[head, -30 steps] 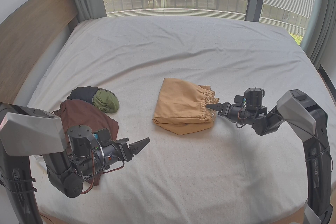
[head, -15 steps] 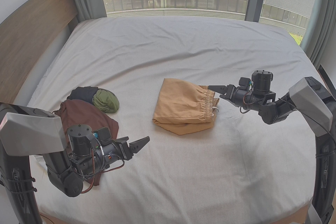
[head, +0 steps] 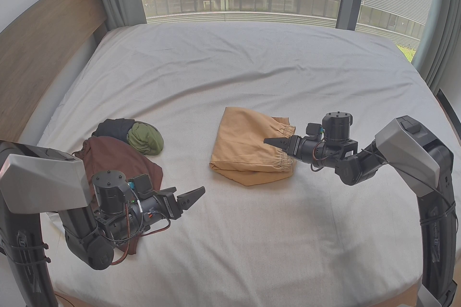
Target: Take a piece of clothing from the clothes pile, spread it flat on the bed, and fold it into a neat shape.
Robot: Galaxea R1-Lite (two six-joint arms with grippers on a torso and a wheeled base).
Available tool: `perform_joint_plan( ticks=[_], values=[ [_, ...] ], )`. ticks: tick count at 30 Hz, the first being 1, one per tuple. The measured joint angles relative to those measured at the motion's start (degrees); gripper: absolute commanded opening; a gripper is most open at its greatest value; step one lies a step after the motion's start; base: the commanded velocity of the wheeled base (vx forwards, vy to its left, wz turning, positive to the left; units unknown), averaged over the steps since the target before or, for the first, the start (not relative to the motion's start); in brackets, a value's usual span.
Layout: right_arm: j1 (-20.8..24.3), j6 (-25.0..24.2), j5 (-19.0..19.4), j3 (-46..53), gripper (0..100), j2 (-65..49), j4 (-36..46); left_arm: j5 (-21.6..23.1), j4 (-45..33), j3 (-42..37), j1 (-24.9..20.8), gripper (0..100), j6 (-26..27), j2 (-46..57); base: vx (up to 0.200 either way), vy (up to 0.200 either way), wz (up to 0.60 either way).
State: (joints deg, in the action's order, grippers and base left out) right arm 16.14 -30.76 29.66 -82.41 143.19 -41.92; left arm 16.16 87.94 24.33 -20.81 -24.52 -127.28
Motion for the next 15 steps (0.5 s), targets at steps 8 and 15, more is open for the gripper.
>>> perform_joint_plan(
  ticks=[8,15],
  values=[
    [-0.4,1.4,-1.9,0.2,100,4.1,-2.4,0.1,0.0,0.0,0.0,100,0.0,-0.1,0.0,0.0,0.0],
    [-0.4,1.0,-2.0,4.2,100,1.5,-4.2,0.1,0.1,0.1,0.0,100,0.0,0.5,0.0,0.0,0.0]
  ],
)
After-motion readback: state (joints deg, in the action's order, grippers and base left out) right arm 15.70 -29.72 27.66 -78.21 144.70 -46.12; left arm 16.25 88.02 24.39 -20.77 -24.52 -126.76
